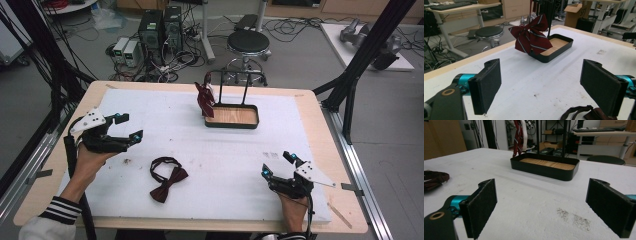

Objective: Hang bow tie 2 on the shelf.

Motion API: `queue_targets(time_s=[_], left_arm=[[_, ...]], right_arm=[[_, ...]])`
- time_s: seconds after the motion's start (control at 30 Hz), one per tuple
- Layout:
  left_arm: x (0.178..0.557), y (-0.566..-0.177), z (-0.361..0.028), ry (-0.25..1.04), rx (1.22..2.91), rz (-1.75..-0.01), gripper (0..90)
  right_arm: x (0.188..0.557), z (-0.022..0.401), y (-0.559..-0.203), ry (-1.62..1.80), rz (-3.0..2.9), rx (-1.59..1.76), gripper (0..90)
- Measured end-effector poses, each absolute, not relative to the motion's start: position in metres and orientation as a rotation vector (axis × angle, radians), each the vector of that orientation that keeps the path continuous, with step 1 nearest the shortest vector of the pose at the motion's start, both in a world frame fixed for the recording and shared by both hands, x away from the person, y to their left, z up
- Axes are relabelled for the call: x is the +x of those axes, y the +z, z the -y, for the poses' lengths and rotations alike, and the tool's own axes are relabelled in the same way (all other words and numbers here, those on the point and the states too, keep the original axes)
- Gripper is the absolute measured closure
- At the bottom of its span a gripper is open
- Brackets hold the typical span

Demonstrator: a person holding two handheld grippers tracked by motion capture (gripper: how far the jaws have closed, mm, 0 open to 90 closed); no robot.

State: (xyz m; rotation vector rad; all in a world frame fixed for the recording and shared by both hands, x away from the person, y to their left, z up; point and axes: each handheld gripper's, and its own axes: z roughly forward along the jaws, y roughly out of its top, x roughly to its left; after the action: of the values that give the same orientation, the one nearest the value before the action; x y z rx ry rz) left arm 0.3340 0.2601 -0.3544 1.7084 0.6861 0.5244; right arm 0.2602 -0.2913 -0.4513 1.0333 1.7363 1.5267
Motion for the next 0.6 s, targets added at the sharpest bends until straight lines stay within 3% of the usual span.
queue_targets(time_s=[0.6], left_arm=[[0.312, -0.329, -0.246, 0.529, 1.858, -0.737, 17.5]], right_arm=[[0.260, 0.291, -0.451, 1.527, -1.737, 1.033, 9.1]])
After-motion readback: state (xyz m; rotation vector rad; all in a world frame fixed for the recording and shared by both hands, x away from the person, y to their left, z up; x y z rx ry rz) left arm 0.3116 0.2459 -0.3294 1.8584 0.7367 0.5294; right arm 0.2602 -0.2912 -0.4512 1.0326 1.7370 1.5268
